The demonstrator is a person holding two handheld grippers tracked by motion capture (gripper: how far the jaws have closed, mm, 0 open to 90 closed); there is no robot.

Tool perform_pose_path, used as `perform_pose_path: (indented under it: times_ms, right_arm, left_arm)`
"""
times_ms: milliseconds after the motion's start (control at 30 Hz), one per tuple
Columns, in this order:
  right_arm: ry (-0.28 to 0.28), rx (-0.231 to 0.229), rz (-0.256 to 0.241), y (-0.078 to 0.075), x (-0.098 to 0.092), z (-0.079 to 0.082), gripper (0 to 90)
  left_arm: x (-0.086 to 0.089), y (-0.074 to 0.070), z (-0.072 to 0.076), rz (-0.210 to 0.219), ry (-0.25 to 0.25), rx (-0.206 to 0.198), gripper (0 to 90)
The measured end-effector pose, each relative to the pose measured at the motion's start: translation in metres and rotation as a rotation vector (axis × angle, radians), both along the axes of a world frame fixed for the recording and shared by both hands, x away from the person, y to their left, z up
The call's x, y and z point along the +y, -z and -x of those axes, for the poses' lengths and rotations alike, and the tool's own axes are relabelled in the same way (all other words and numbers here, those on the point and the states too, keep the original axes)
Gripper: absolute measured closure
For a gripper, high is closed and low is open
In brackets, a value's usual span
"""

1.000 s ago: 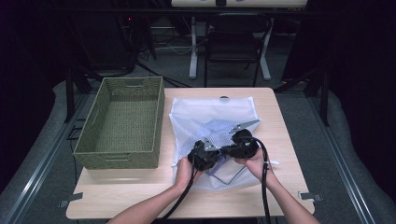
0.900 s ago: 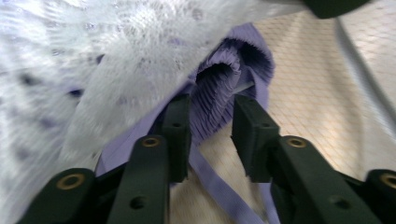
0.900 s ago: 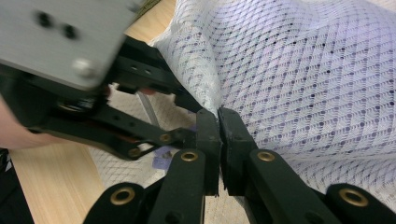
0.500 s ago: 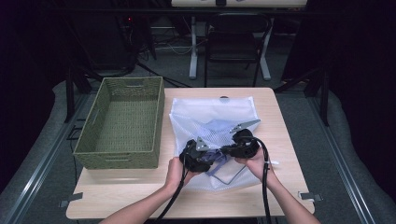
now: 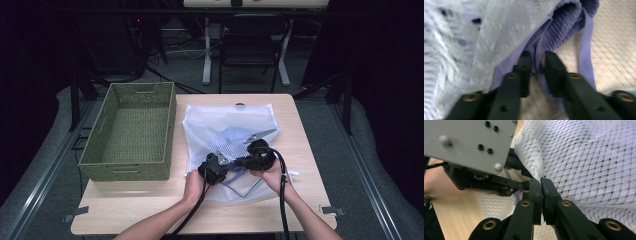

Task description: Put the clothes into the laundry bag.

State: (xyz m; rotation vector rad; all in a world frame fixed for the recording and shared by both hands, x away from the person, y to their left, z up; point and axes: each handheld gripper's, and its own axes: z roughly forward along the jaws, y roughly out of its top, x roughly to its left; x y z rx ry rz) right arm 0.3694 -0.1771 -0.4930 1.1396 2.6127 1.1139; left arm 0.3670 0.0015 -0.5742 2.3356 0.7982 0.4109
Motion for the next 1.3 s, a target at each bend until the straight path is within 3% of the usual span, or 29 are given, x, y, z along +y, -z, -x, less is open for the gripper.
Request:
perform_pose_path:
  times_ms: [33,133,267,333,433,567,700,733,833,900,967,1100,1167,1267,1300]
  right_arm:
    - [0.001,-0.002,0.0,-0.001,0.0,0.0,88.1]
    - [-0.002,-0.004,-0.01,-0.002,-0.001,0.0,88.1]
    - [-0.003,-0.011,-0.031,-0.007,-0.001,0.002,88.1]
    - [-0.003,-0.015,-0.029,-0.007,-0.002,0.002,88.0]
    - [-0.002,0.0,-0.021,-0.003,-0.001,0.0,88.0]
    - [-0.002,0.012,-0.01,0.0,0.0,-0.001,88.0]
    - [-0.003,0.004,-0.015,-0.001,-0.001,0.0,88.0]
    - [0.0,0.004,-0.019,-0.002,-0.002,0.0,88.0]
    - [0.003,0.004,-0.017,-0.002,-0.002,0.0,88.0]
    - [0.003,0.002,-0.015,-0.002,-0.002,0.0,88.0]
    - [0.004,0.001,-0.016,-0.003,-0.002,0.0,88.0]
    - [0.004,0.003,-0.016,-0.002,-0.002,0.0,88.0]
    - [0.003,0.003,-0.016,-0.002,-0.002,0.0,88.0]
    - [0.006,0.003,-0.017,-0.002,-0.002,0.0,88.0]
    - [0.001,0.004,-0.014,-0.002,-0.002,-0.001,88.0]
  left_arm:
    - [-0.001,0.0,-0.002,0.004,0.003,-0.01,87.9]
    - [-0.001,-0.001,-0.003,0.02,-0.009,-0.027,88.9]
    - [0.001,-0.012,-0.013,0.063,-0.066,-0.104,89.0]
    - [0.002,-0.012,-0.015,0.064,-0.076,-0.101,88.9]
    - [0.001,-0.001,-0.019,0.051,-0.094,-0.074,88.1]
    - [0.002,-0.002,-0.018,0.028,-0.07,-0.064,80.8]
    - [0.008,-0.008,-0.011,0.011,-0.049,-0.046,63.8]
    - [0.009,-0.01,-0.009,0.008,-0.047,-0.038,55.9]
    - [0.014,-0.019,-0.001,0.023,-0.023,-0.018,50.5]
    - [0.015,-0.022,0.001,0.027,-0.016,-0.016,49.9]
    - [0.016,-0.029,0.005,0.062,-0.001,0.024,48.5]
    - [0.012,-0.032,0.011,0.063,0.037,0.048,49.2]
    - [0.004,-0.027,0.015,0.058,0.086,0.096,51.8]
    - [0.0,-0.022,0.016,0.042,0.112,0.12,55.3]
    - [-0.004,-0.015,0.016,0.044,0.125,0.156,58.8]
